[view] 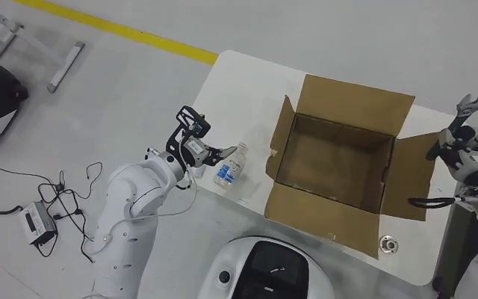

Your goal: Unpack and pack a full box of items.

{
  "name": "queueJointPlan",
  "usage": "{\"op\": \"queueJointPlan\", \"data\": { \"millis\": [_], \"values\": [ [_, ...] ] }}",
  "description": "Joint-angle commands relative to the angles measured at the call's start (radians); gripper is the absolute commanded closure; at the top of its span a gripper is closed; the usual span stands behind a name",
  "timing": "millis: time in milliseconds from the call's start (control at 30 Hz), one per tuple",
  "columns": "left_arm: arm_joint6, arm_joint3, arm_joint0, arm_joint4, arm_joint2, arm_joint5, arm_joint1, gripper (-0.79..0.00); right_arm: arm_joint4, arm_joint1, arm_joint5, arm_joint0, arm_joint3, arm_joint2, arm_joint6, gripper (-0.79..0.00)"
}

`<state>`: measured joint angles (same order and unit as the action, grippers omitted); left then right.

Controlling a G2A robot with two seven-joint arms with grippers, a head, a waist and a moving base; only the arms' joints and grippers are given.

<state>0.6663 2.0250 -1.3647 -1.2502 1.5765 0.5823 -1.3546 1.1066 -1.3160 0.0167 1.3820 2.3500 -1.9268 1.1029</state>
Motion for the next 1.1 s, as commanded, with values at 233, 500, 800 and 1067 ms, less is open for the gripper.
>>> {"op": "queueJointPlan", "data": {
  "millis": [233, 500, 800, 1067],
  "values": [
    [0.000, 0.000, 0.000, 0.000, 0.000, 0.000, 0.000, -0.785, 0.001, 0.000, -0.001, 0.000, 0.000, 0.001, 0.000, 0.000],
    [0.000, 0.000, 0.000, 0.000, 0.000, 0.000, 0.000, -0.785, -0.107, 0.013, 0.074, 0.041, 0.000, -0.132, -0.035, 0.000],
    [0.000, 0.000, 0.000, 0.000, 0.000, 0.000, 0.000, -0.785, -0.207, 0.035, 0.204, 0.145, 0.000, -0.372, 0.042, 0.000],
    [0.000, 0.000, 0.000, 0.000, 0.000, 0.000, 0.000, -0.785, -0.219, 0.030, 0.224, 0.334, -0.003, -0.460, 0.055, 0.000]
  ]
}}
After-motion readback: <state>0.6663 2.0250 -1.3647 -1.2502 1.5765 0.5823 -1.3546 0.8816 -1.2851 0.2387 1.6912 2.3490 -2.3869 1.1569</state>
